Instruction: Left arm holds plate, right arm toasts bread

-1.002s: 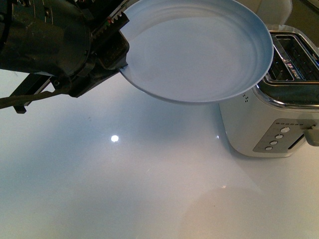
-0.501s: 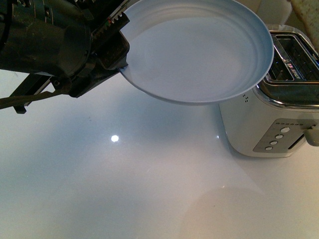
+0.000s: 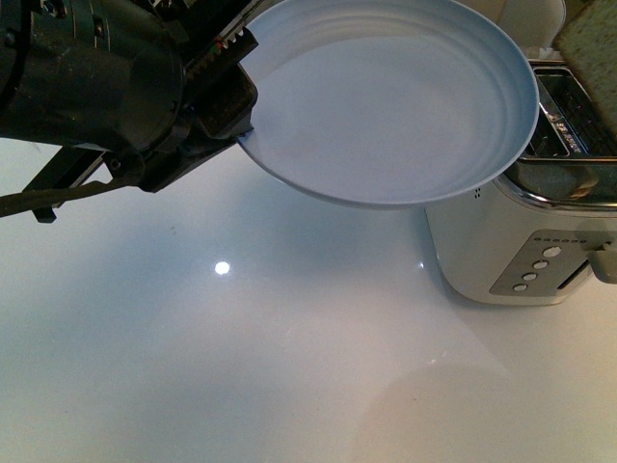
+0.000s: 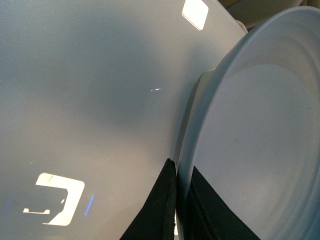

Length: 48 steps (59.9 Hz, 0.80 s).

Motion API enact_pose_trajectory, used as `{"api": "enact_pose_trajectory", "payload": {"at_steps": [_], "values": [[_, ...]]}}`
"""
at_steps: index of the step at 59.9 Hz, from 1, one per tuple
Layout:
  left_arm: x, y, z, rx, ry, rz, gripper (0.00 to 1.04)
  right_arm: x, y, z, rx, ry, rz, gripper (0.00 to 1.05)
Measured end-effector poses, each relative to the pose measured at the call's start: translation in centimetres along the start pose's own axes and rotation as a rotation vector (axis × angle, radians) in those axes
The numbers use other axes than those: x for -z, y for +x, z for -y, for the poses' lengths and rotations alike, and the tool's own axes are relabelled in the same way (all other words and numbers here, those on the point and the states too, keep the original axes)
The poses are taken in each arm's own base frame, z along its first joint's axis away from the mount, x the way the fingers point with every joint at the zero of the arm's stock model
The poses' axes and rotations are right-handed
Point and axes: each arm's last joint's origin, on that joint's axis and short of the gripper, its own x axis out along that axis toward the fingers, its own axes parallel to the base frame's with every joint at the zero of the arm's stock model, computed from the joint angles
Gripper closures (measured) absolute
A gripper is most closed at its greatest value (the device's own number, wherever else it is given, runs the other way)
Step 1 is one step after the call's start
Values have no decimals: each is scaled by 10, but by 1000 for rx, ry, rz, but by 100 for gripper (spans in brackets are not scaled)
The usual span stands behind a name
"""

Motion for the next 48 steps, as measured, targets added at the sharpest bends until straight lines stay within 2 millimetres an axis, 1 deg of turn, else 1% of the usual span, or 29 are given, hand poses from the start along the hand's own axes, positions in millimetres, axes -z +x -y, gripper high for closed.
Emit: {"api": "enact_pose_trajectory", "payload": {"at_steps": [3, 7, 13, 16, 21, 31, 48], "values": [[0, 0, 0, 0, 0, 0, 102, 2, 2, -3, 6, -4, -5, 103], [0, 0, 0, -1, 0, 1, 102, 4, 6, -16, 37, -16, -22, 103], [1, 0, 1, 2, 2, -5, 102, 5, 16, -33, -8, -37, -41, 103], [2, 0, 1, 5, 5, -8, 102, 5, 21, -37, -15, -41, -47, 103], [2, 0, 1, 4, 5, -8, 102, 3, 27, -38, -13, -42, -48, 103], [1, 1, 0, 0, 3, -5, 102, -1, 29, -39, -11, -41, -44, 103], [3, 2, 0, -3, 6, -11, 102, -6, 40, -36, 7, -35, -54, 103]]}}
